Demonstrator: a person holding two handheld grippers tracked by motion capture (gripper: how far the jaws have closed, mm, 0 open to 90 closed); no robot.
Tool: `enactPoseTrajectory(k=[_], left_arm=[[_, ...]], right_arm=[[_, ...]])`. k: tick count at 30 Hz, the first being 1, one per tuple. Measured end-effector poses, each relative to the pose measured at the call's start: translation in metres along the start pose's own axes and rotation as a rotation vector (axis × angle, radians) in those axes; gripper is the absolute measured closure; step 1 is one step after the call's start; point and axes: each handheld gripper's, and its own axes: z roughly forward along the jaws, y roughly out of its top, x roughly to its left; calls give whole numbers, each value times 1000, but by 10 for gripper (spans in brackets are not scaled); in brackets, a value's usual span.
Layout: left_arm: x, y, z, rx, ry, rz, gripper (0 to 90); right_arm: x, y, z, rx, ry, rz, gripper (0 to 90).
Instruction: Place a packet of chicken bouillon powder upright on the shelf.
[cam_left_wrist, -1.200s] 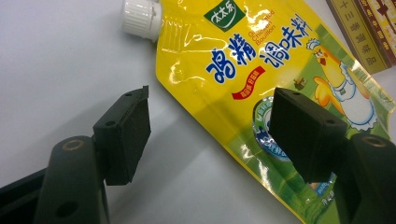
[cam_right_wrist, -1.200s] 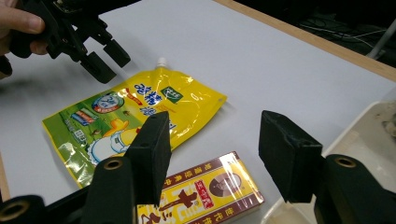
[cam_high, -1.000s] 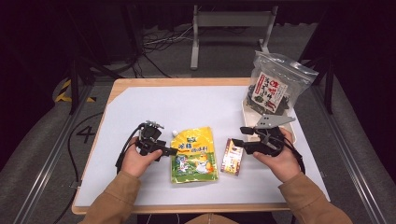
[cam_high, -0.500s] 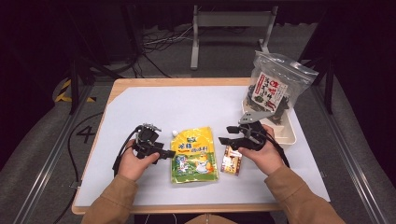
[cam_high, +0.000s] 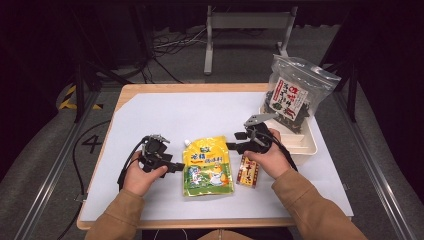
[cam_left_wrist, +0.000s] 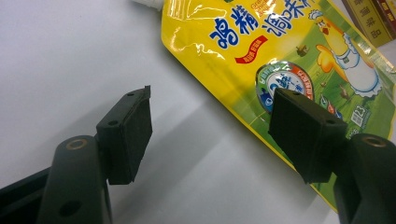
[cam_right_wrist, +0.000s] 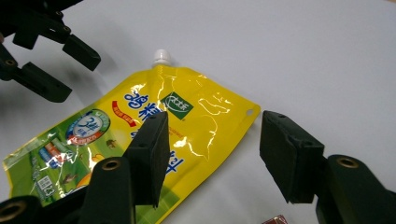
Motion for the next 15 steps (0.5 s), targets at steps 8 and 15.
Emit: enactPoseTrajectory(k=[8,15], left_arm=[[0,0,-2,-12,-3,1,312],[1,0,-3,-15,-6,-1,314]], right_arm=[[-5,7,15,33,-18,5,431],[-14,9,30,61,-23,33,423]])
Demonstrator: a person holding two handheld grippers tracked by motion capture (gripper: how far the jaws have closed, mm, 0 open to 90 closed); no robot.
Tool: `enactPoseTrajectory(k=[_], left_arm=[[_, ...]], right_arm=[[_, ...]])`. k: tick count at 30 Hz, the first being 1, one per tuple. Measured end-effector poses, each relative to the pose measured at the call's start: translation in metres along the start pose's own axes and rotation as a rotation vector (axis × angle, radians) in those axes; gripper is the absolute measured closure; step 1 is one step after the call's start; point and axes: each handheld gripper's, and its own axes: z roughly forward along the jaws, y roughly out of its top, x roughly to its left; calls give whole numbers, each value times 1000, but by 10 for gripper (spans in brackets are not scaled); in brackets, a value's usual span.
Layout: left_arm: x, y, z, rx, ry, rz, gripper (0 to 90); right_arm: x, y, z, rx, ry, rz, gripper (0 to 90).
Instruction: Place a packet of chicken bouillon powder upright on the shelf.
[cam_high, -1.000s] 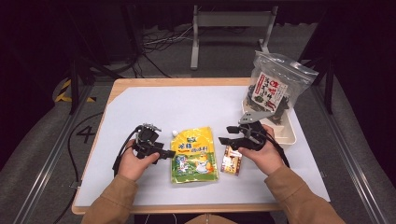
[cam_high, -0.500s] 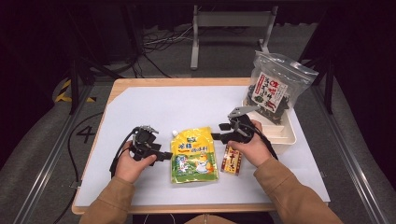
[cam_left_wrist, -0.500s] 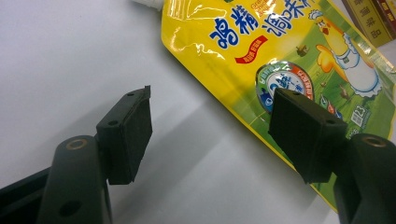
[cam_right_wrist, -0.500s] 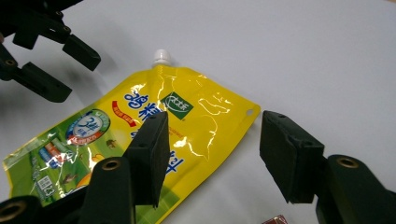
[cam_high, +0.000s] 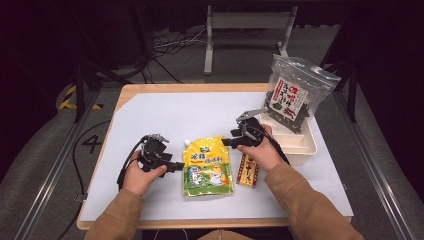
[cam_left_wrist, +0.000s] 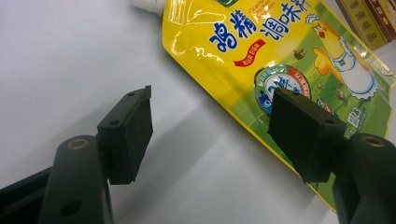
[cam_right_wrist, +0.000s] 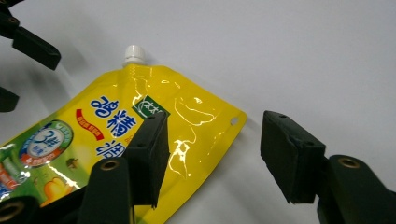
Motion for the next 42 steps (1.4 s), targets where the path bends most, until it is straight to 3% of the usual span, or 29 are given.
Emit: enactPoseTrajectory(k=[15,24,35,42], left_arm=[[0,0,0,-1,-2,6,318],[0,0,1,1,-10,4,317],[-3,1,5,15,-18,15,318],[-2,0,11,39,-6,28,317]], right_arm=[[-10,-1,29,53,10,54,415],[-14,-3,42,51,25,75,413],[-13,-3,45,67,84,92,476],[-10,-2,42,63,95,81,525]])
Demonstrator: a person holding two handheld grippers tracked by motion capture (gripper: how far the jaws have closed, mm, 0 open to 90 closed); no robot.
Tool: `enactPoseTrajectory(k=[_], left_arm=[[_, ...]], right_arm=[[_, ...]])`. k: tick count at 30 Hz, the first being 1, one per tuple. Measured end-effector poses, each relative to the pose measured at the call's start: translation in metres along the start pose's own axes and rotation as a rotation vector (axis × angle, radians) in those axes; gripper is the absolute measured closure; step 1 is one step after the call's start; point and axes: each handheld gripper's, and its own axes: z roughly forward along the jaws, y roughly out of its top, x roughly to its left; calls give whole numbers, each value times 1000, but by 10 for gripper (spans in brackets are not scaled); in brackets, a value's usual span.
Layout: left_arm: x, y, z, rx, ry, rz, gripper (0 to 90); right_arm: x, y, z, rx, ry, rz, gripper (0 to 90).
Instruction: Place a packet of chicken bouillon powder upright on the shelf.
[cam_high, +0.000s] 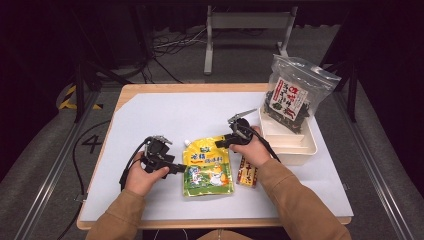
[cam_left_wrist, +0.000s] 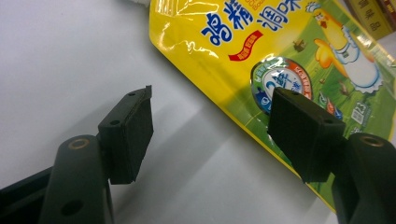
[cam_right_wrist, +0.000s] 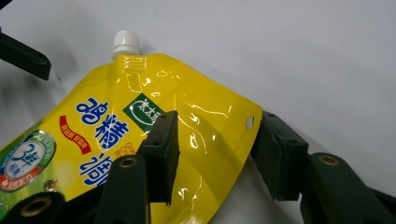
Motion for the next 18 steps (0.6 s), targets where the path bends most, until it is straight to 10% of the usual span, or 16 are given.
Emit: enactPoseTrajectory(k=[18], left_arm=[[-3,0,9,34,31,21,324]], right_arm=[[15,2,-5,9,89,-42,678]])
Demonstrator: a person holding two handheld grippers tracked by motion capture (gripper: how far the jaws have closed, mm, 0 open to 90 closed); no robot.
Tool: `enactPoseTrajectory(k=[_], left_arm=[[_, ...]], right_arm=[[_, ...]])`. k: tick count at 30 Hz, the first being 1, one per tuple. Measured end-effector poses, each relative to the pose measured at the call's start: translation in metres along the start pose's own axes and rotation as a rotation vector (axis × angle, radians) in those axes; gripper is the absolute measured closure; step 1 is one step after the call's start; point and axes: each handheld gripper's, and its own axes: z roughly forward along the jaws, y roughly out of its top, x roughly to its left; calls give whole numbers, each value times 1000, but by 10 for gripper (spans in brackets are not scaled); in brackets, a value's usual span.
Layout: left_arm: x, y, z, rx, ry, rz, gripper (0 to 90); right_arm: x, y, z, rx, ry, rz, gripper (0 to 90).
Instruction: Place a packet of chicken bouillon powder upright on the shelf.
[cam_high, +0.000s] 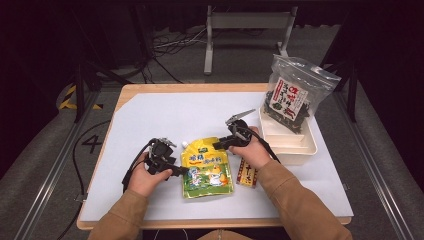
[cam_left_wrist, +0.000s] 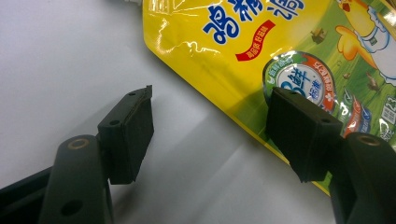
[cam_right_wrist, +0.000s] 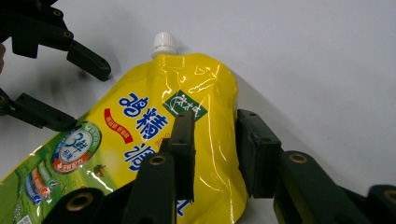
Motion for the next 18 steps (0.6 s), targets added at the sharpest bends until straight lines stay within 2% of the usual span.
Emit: enactPoseTrajectory(k=[5,9,12,15,18], left_arm=[[0,0,0,-3,2,1,325],[0,0,0,-3,0,-1,325],[0,0,0,-5,-3,-6,324],[0,0,0,-6,-6,-6,325],[0,0,-2,1,1,4,336]], right_arm=[[-4,-2,8,35,18,13,644],[-8,-3,14,53,11,17,651],[-9,-2,15,78,-15,21,770],[-7,0,14,93,-40,-13,879],[-3,2,12,95,-53,-42,896]])
